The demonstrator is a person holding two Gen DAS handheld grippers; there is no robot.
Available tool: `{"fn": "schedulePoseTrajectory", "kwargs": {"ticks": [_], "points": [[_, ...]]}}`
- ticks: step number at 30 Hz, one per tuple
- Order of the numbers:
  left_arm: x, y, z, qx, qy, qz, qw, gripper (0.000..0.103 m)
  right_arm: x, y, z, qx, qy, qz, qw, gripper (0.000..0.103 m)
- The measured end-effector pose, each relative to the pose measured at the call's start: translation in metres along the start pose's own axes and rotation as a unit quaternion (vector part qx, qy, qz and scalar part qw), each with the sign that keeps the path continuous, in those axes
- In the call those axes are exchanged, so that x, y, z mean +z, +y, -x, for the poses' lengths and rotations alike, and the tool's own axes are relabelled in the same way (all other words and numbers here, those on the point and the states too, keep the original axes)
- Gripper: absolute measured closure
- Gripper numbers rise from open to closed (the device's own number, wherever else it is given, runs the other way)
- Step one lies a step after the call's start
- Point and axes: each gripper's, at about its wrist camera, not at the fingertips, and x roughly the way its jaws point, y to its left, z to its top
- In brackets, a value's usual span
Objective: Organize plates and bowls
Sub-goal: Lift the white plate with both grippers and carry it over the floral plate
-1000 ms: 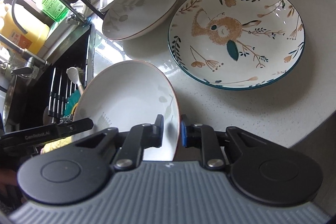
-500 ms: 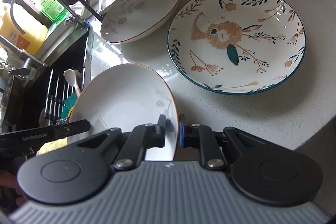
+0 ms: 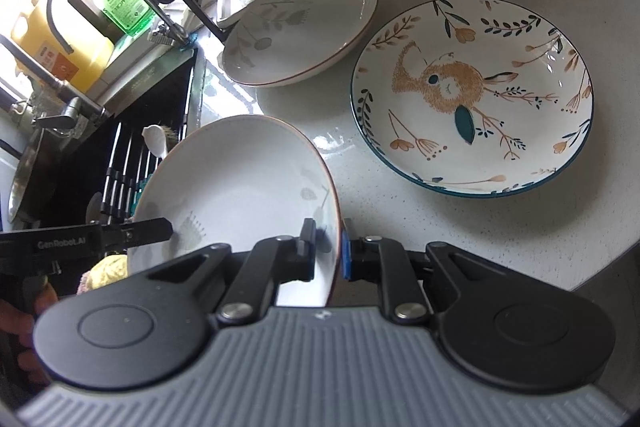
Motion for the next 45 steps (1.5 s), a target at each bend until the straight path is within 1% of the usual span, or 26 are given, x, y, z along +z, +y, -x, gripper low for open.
{"fn": "schedulePoseTrajectory", "kwargs": {"ticks": [5,7,10,13,19,24,31,35,39,45], "points": [[0.008,-0.009,0.011,-0.007,-0.008,-0.009,0.9999,0.088,0.003,0.0,0.011,0.008,-0.009,0.001,1.0,0.088],[0.011,-0.015,0.011,-0.004,-0.007,-0.02,0.9998,0.088,0.007,-0.003,0.016,0.013,-0.013,0.0,1.0,0.088],[0.016,-0.02,0.012,-0.007,-0.01,-0.014,0.9998,0.088,0.012,-0.006,0.022,0.017,-0.019,0.006,1.0,0.088],[0.02,-0.028,0.015,-0.009,-0.015,-0.01,0.9998,0.088,0.019,-0.013,0.028,0.03,-0.028,0.0,0.999,0.088],[0.033,-0.055,0.017,0.002,-0.034,-0.007,0.9994,0.088,0.038,-0.029,0.037,0.044,-0.037,0.018,0.998,0.088],[0.044,-0.083,0.01,0.003,-0.048,-0.013,0.9988,0.088,0.062,-0.052,0.043,0.057,-0.051,0.025,0.997,0.088],[0.053,-0.123,-0.016,0.011,-0.053,-0.012,0.9985,0.088,0.088,-0.087,0.048,0.058,-0.055,0.042,0.996,0.088],[0.055,-0.142,-0.038,0.008,-0.039,-0.011,0.9991,0.088,0.094,-0.107,0.05,0.045,-0.061,0.045,0.996,0.088],[0.056,-0.155,-0.061,0.011,-0.02,-0.006,0.9997,0.088,0.097,-0.128,0.043,0.037,-0.054,0.032,0.997,0.088],[0.063,-0.167,-0.09,0.022,0.005,-0.004,0.9997,0.088,0.1,-0.146,0.03,0.021,-0.045,0.041,0.998,0.088]]}}
